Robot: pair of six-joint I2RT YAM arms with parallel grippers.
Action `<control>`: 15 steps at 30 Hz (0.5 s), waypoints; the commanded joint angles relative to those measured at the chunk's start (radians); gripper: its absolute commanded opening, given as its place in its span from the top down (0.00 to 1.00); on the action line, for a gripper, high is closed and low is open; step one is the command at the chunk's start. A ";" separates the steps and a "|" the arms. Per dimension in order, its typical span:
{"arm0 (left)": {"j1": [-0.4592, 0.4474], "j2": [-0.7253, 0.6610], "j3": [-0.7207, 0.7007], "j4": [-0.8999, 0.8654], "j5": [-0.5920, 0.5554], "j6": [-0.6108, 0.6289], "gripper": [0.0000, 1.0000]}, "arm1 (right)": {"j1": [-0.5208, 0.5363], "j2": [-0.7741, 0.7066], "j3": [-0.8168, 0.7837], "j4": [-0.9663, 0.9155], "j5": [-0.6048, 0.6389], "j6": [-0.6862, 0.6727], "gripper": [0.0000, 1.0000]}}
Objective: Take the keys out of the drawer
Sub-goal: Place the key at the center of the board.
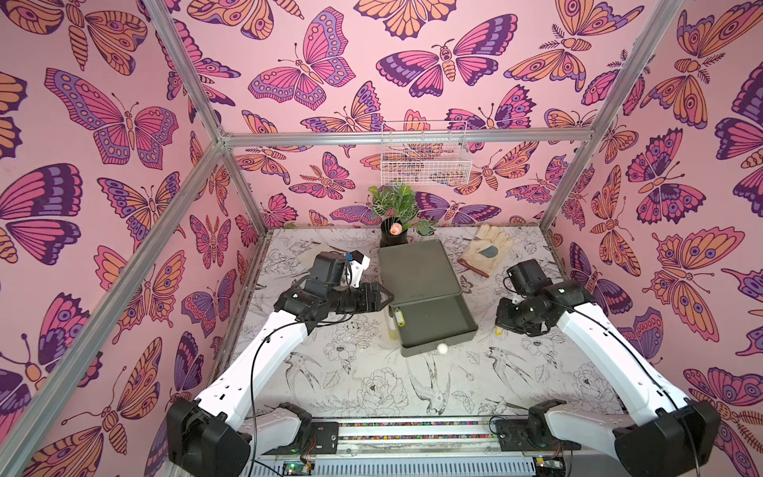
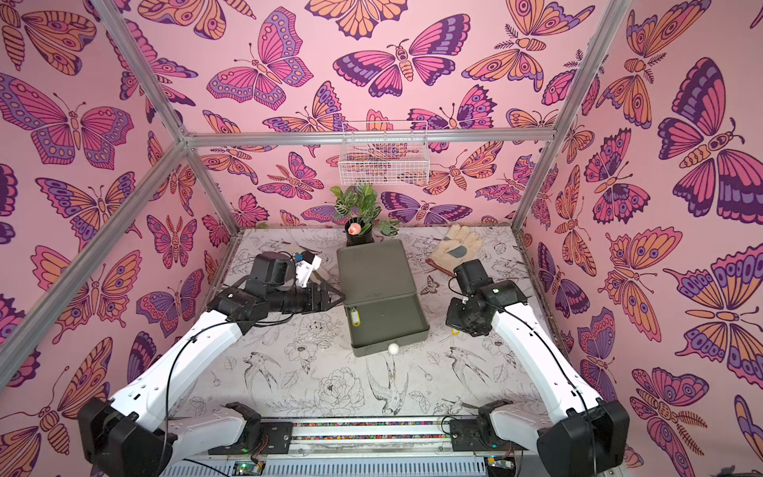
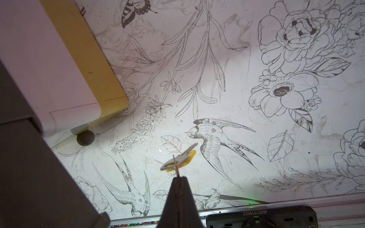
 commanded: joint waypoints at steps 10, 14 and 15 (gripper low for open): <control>-0.002 -0.037 -0.018 0.006 -0.044 -0.048 0.27 | -0.100 0.183 -0.071 0.136 -0.125 -0.056 1.00; -0.002 0.001 0.010 0.005 -0.049 -0.011 0.27 | -0.112 0.226 -0.083 0.186 -0.126 -0.067 1.00; 0.000 0.014 0.020 0.006 -0.046 -0.003 0.26 | -0.115 0.237 -0.079 0.186 -0.114 -0.070 1.00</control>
